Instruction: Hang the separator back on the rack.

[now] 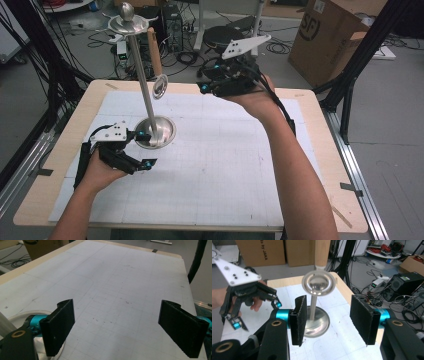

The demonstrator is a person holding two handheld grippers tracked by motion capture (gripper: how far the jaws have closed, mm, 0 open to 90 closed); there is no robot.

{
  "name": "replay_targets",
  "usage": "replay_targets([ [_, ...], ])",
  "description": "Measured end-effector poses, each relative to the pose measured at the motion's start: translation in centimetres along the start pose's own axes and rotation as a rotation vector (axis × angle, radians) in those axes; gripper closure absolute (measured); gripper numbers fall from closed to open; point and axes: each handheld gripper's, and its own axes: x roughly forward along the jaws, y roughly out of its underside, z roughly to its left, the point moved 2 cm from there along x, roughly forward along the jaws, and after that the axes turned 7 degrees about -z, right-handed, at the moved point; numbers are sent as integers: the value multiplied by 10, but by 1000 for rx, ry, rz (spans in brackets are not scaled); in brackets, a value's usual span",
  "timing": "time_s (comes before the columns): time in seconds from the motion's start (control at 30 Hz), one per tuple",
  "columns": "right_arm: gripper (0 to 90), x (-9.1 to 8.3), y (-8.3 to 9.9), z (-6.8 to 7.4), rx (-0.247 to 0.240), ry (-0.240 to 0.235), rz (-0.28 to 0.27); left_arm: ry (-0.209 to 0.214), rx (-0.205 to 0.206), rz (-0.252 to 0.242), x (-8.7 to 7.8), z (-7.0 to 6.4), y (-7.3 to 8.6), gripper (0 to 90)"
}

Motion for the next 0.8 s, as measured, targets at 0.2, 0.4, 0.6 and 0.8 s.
replay_targets([
  [0.2,468,-19,24,3,6,12,-15,-11,-14,0,-1,1,3,121],
  [0.4,440,-36,42,5,13,32,-38,-18,-21,-11,-2,2,4,113],
  [0.6,413,-46,63,11,24,46,-38,-19,-27,-7,-1,3,5,109],
  [0.8,403,-53,86,21,13,51,-28,-22,-27,-14,-2,3,6,108],
])
